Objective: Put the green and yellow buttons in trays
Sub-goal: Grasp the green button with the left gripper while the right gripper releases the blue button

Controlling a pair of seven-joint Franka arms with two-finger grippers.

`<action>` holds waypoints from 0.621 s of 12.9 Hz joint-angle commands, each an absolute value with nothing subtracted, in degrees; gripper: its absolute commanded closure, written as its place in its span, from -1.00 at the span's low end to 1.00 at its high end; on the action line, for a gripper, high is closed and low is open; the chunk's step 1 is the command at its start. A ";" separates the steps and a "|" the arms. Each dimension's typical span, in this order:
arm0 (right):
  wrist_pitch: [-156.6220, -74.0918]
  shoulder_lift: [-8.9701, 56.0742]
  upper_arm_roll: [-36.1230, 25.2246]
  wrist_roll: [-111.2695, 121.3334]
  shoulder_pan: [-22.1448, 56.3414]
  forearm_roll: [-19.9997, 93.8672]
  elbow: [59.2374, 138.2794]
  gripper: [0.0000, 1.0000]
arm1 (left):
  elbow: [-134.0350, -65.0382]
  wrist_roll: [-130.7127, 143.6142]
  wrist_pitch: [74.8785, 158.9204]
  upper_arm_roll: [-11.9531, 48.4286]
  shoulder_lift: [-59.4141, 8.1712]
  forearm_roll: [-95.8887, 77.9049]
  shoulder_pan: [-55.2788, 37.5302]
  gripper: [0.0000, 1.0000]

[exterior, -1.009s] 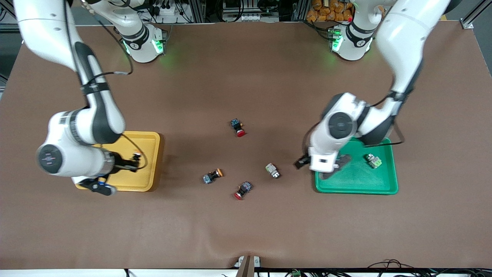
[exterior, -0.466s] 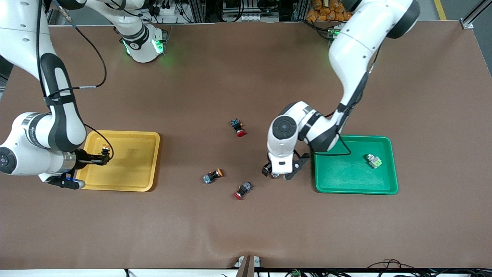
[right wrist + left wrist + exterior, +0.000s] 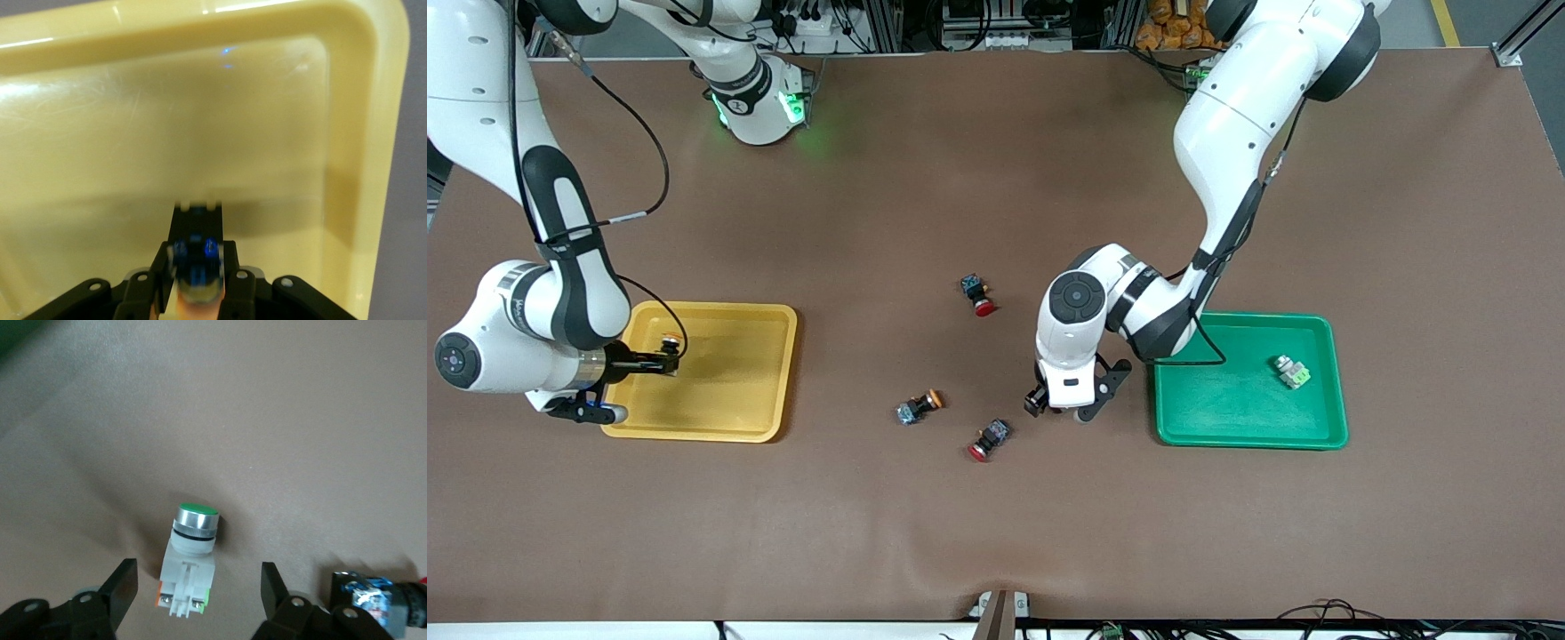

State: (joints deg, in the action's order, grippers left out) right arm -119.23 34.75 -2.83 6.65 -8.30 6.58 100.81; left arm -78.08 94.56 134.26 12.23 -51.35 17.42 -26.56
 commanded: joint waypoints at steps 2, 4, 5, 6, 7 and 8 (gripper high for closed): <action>-118.92 34.10 -1.85 7.38 -9.14 7.21 100.81 -1.00 | -76.90 94.66 134.82 11.78 -52.74 18.46 -27.68 0.91; -117.78 33.23 -1.67 6.77 -8.44 7.21 99.94 -1.00 | -76.90 94.66 134.48 11.69 -51.69 18.72 -27.60 1.00; -115.77 32.79 -1.50 6.68 -8.00 7.21 98.45 -1.00 | -77.08 94.57 134.12 11.69 -50.29 18.72 -26.90 1.00; -113.40 32.35 -1.41 6.51 -7.13 7.29 96.78 -1.00 | -77.34 94.48 133.69 11.86 -49.14 18.72 -26.20 1.00; -111.12 32.17 -1.41 5.55 -5.99 7.64 94.94 -1.00 | -77.87 94.22 132.20 12.21 -46.96 18.72 -24.28 1.00; -108.22 31.91 -1.41 2.49 -4.76 8.69 92.92 -1.00 | -78.05 93.17 129.93 12.48 -45.37 18.46 -23.39 1.00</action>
State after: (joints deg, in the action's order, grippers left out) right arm -112.85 33.38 -1.38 5.85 -6.82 7.23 95.77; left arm -76.42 94.23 133.65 12.07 -49.96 17.42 -25.57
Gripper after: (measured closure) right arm 0.000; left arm 0.665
